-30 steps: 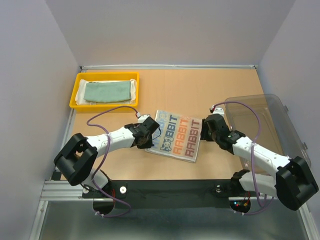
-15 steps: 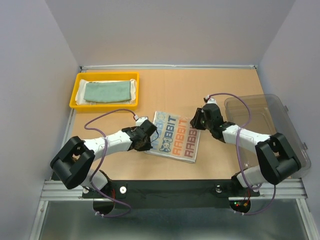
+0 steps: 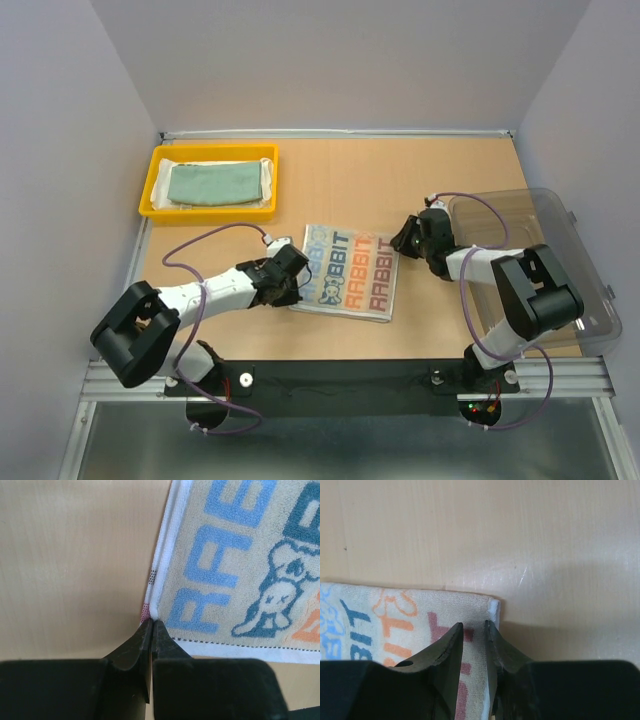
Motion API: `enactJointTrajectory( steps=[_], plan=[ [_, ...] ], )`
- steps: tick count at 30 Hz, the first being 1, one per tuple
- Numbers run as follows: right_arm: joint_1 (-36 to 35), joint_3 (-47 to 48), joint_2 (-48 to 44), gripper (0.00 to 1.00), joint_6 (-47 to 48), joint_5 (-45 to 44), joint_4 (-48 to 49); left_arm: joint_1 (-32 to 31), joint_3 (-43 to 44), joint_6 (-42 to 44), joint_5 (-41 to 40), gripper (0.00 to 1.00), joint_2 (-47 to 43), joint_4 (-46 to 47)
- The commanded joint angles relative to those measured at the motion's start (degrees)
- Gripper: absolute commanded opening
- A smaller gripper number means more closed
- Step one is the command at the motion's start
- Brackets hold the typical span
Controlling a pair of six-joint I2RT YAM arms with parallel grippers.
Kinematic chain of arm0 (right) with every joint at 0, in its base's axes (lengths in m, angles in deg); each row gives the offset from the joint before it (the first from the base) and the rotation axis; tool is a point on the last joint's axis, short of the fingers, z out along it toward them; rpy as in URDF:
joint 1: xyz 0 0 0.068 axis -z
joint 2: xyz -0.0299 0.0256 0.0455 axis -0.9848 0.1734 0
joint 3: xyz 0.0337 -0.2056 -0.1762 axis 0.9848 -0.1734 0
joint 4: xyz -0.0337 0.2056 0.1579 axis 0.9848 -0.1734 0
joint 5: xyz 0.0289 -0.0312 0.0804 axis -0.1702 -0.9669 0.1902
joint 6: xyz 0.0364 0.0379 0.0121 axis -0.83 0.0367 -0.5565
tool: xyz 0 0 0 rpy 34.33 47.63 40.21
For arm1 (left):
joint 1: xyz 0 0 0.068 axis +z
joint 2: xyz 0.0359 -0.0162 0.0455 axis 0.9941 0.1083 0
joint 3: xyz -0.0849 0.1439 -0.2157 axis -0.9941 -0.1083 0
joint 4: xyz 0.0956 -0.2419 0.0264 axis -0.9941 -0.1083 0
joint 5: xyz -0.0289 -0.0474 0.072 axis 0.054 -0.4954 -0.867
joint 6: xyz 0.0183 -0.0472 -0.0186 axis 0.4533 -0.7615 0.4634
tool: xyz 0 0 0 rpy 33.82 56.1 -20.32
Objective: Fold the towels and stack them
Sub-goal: Fold the towel
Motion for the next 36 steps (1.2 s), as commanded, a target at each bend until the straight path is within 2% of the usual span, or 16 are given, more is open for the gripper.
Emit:
enactJointTrajectory(
  steps=[1,3,4,6,7,10,11,14,18,21,22,23,25,26,30,36],
  plan=[
    [0.40,-0.64,0.30,0.31,2.78,0.74,-0.41,0.01,-4.20,-1.10,2.33,0.00,-2.36,-5.13],
    [0.40,0.93,-0.40,0.31,5.33,4.08,-1.81,0.01,-4.65,-1.54,3.64,0.08,-4.03,-4.87],
    [0.40,3.12,-0.84,0.34,7.00,7.14,-2.69,0.01,-5.00,-1.81,4.09,0.24,-5.17,-4.60],
    [0.40,5.15,-2.77,0.38,10.87,9.97,-5.32,0.01,-5.00,-2.51,4.88,0.37,-9.39,-4.51],
    [0.40,6.73,-3.56,0.39,12.62,11.20,-6.38,0.01,-4.48,-2.69,4.88,0.52,-12.45,-4.60],
    [0.40,8.14,-6.64,0.41,14.13,11.91,-8.41,0.18,-1.07,-2.34,2.34,0.73,-15.90,-5.21],
    [0.40,8.41,-7.17,0.41,14.31,12.09,-8.58,0.45,0.26,-1.47,1.81,0.75,-16.60,-4.96],
    [0.40,10.51,-7.61,0.42,16.41,12.79,-11.38,2.28,5.97,3.54,0.58,0.75,-14.43,-2.59],
    [0.40,14.64,-5.07,0.42,22.82,12.09,-17.19,7.47,13.00,13.99,6.35,0.72,-5.82,3.38],
    [0.40,15.71,-2.61,0.41,24.77,12.35,-18.52,11.42,18.71,19.89,11.19,0.63,3.14,7.08],
    [0.31,16.23,-1.99,0.40,24.42,12.88,-18.60,12.22,21.60,21.03,14.00,0.54,5.52,7.70],
    [0.31,16.41,-0.77,0.39,23.63,13.40,-18.52,12.66,22.93,22.35,14.29,0.51,9.72,8.49],
    [0.31,16.85,0.47,0.36,22.93,13.23,-18.43,14.07,25.22,23.85,14.73,0.47,13.87,9.02],
    [0.22,16.94,1.26,0.36,22.58,13.06,-18.43,14.51,27.49,24.38,14.73,0.40,17.72,8.94],
    [0.31,17.20,5.03,0.34,23.62,12.62,-18.52,17.49,30.68,24.83,16.13,0.29,25.57,8.76],
    [0.31,16.58,6.45,0.32,26.08,9.37,-18.95,19.79,27.87,21.57,16.84,0.29,28.31,6.56]
  ],
)
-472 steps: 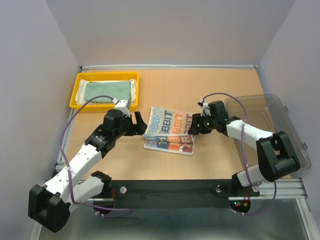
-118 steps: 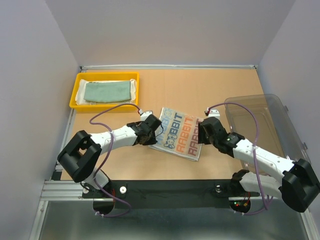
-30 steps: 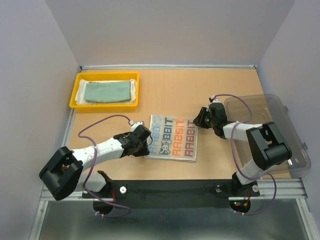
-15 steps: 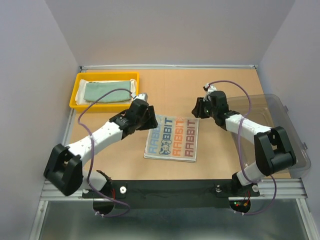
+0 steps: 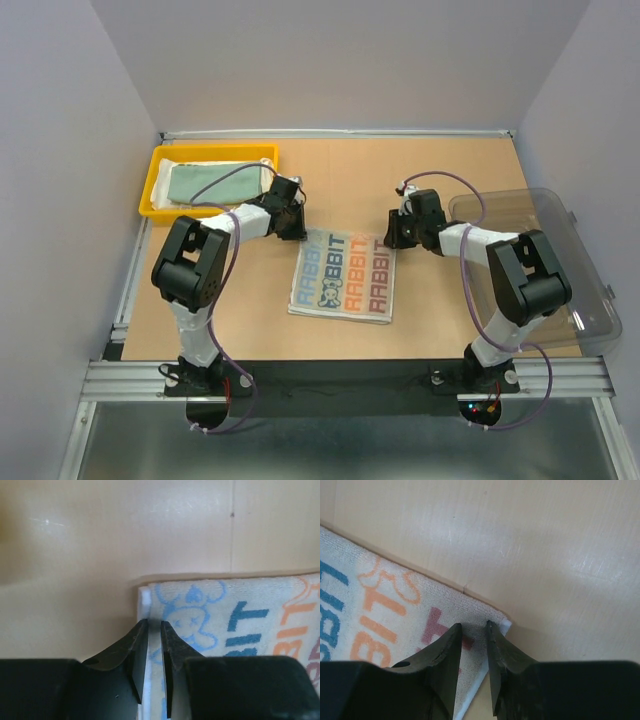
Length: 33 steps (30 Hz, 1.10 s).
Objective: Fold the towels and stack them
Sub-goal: Fold the towel
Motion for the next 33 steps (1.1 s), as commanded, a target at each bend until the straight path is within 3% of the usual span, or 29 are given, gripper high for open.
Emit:
enactJointTrajectory(
  steps=[1,3,6,7,10,11,14,19,33],
  plan=[
    [0.31,2.47,0.03,0.32,4.09,-3.31,-1.10,0.59,-3.01,-0.70,1.10,0.29,-1.48,-2.97],
    [0.31,4.82,-0.77,0.32,6.38,-3.67,-4.08,0.51,-4.77,-1.06,1.89,0.29,-4.73,-3.06],
    [0.31,8.43,-1.83,0.37,12.52,-3.85,-9.17,0.51,-7.24,1.13,1.46,0.41,-10.62,-4.02],
    [0.40,11.06,-1.74,0.41,15.50,-2.80,-10.58,0.59,-7.77,2.27,0.32,0.53,-12.11,-4.89],
    [0.31,15.99,-0.51,0.47,18.60,-1.39,-15.41,0.60,-7.77,5.70,-6.61,0.70,-18.00,-6.83],
    [0.40,16.87,-0.16,0.48,20.18,0.01,-17.34,0.60,-7.68,6.84,-8.81,0.81,-20.28,-7.79],
    [0.40,19.77,1.60,0.49,22.82,1.42,-20.08,0.60,-8.99,11.67,-13.48,0.91,-24.06,-7.02],
    [0.31,22.60,5.46,0.50,25.64,0.99,-26.59,0.68,-12.25,15.90,-11.30,0.95,-27.59,-3.68],
    [0.31,22.86,10.92,0.48,27.22,1.34,-28.17,0.68,-13.04,18.63,-12.08,0.95,-29.62,-2.97]
  ],
)
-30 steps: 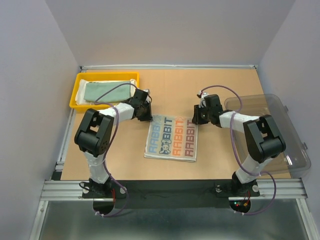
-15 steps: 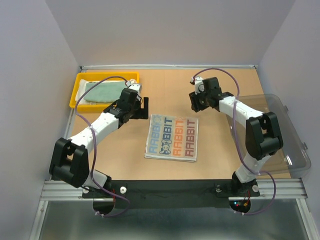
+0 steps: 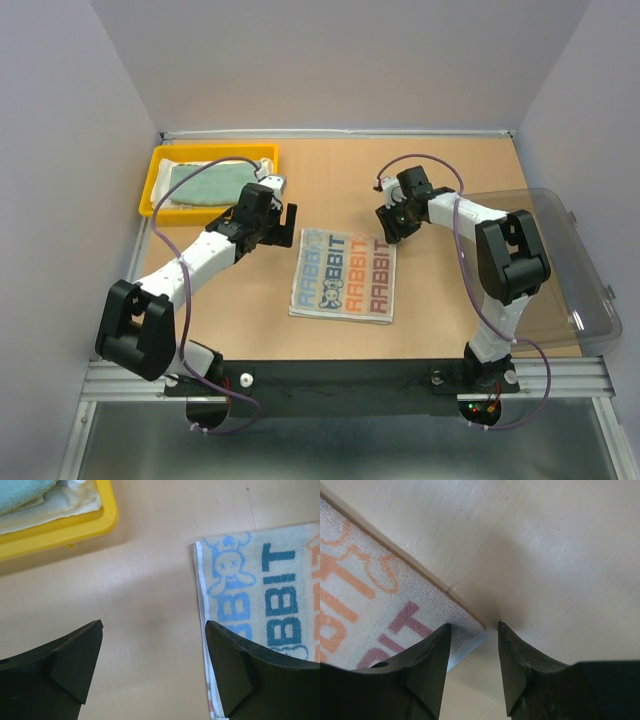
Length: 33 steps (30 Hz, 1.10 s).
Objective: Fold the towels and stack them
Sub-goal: Fold the towel
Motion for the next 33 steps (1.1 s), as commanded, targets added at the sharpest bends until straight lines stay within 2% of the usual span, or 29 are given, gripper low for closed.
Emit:
enactJointTrajectory(
  steps=[1,6,10,13,14,16,24,29,33],
  plan=[
    [0.31,1.55,2.04,0.48,1.45,0.01,-0.81,-0.04,-0.17,1.65,-1.41,0.95,-2.23,1.29],
    [0.22,-0.12,3.45,0.44,2.33,0.97,-1.24,-0.13,0.27,2.00,1.65,0.93,-1.88,2.08],
    [-0.39,-0.47,4.33,0.35,3.73,0.98,-2.65,-0.04,1.93,3.31,5.33,0.92,-0.04,2.26],
    [-0.83,-0.56,3.81,0.17,6.11,0.89,-2.83,-0.04,3.52,5.25,9.47,0.92,1.63,2.78],
    [-0.92,-0.21,3.72,0.07,6.55,0.89,-2.83,-0.13,4.04,5.69,10.18,0.91,1.81,3.40],
    [-0.83,0.49,3.89,0.01,8.04,0.01,-2.83,-0.13,4.75,8.94,11.15,0.91,2.95,3.75],
    [-0.83,8.04,7.41,0.01,14.46,-5.96,-2.83,-0.04,11.25,10.52,11.51,0.86,10.94,3.49],
    [-0.83,11.92,10.92,0.01,16.22,-6.23,-2.83,-0.04,15.20,11.67,12.38,0.78,17.18,0.25],
    [-0.83,12.62,11.63,0.01,16.48,-5.27,-2.74,-0.04,18.37,11.76,13.35,0.77,22.11,-0.11]
  ],
)
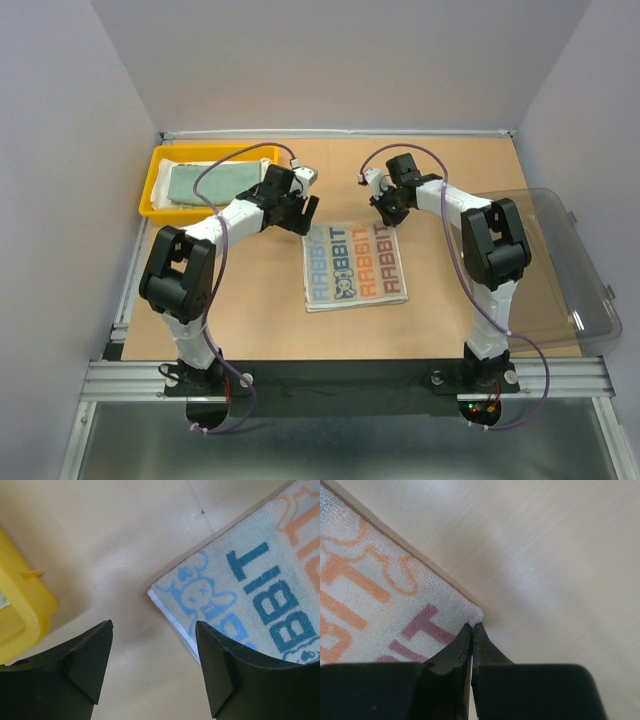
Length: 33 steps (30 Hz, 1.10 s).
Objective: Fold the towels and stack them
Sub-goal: Fold the towel
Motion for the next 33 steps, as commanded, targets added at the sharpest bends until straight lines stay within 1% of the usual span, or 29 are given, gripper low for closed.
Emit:
enactJointTrajectory(
  steps=[1,3,5,6,7,11,12,14,16,17,19,20,22,23,24,27,28,29,30,32,33],
  plan=[
    [0.00,0.45,2.49,0.01,2.28,-1.53,-0.75,-0.04,5.23,1.40,0.90,0.77,2.68,-2.36],
    [-0.09,0.10,2.49,0.01,2.19,-1.18,-0.75,0.05,7.17,1.49,0.80,0.75,5.75,-3.33],
    [-0.09,-0.51,2.41,0.01,2.19,-1.26,-0.66,-0.04,8.84,1.57,1.50,0.71,7.69,-4.03],
    [-0.09,-0.69,2.32,0.01,2.19,-1.09,-0.66,0.05,10.33,1.57,1.59,0.70,9.35,-4.30],
    [-0.09,-0.96,2.40,0.01,2.19,-1.09,-0.66,0.05,11.04,1.49,1.77,0.70,10.07,-4.39],
    [-0.09,-2.10,2.06,0.01,2.01,-0.82,-0.31,-0.04,13.94,1.75,1.77,0.63,14.10,-5.70],
    [-0.09,-2.28,2.05,0.01,1.93,-0.82,-0.31,-0.04,14.38,1.75,1.77,0.63,14.73,-6.06],
    [-0.09,-2.71,1.70,0.01,1.75,-0.82,-0.14,-0.04,14.91,1.84,2.12,0.61,15.87,-7.20],
    [0.00,-3.15,1.44,0.01,1.66,-0.91,-0.05,-0.04,14.56,1.75,2.90,0.57,16.22,-7.38],
    [-0.09,-3.33,1.18,0.01,1.66,-1.09,0.13,-0.04,14.30,1.75,3.17,0.53,16.31,-7.99],
    [-0.09,-3.68,1.09,0.01,1.57,-1.44,0.30,-0.04,13.34,1.31,3.09,0.49,16.31,-8.08],
    [0.00,-3.77,0.91,0.01,1.57,-1.44,0.30,-0.04,12.81,1.22,2.74,0.45,16.23,-8.26],
    [0.00,-3.77,0.74,0.01,1.49,-1.61,0.48,-0.04,11.67,0.96,1.34,0.43,16.40,-8.70],
    [0.00,-3.68,0.73,0.01,1.40,-1.88,0.57,0.05,11.40,1.04,1.07,0.33,16.66,-8.87],
    [0.00,-3.60,0.47,0.01,1.40,-2.14,0.65,0.14,11.05,1.05,0.80,0.30,17.01,-9.48],
    [0.00,-3.07,0.30,0.01,1.22,-3.10,0.92,0.31,10.78,1.31,0.62,0.29,17.37,-9.66],
    [0.00,-2.72,0.21,0.01,1.22,-3.28,1.01,0.49,10.78,1.66,0.54,0.17,17.46,-9.58],
    [0.00,-2.63,0.03,0.01,0.96,-3.55,1.09,0.66,10.70,1.75,0.45,0.10,17.63,-9.14],
    [0.00,-2.45,-0.06,0.01,0.87,-3.55,1.09,0.93,10.78,1.92,0.71,0.07,17.89,-9.05],
    [0.00,-2.28,-0.49,0.01,0.70,-3.55,1.09,1.54,11.05,1.92,1.94,0.04,18.51,-9.31],
    [0.00,-2.28,-0.76,0.01,0.52,-3.64,1.18,1.54,11.13,2.18,2.20,0.00,18.86,-9.31]
  ],
)
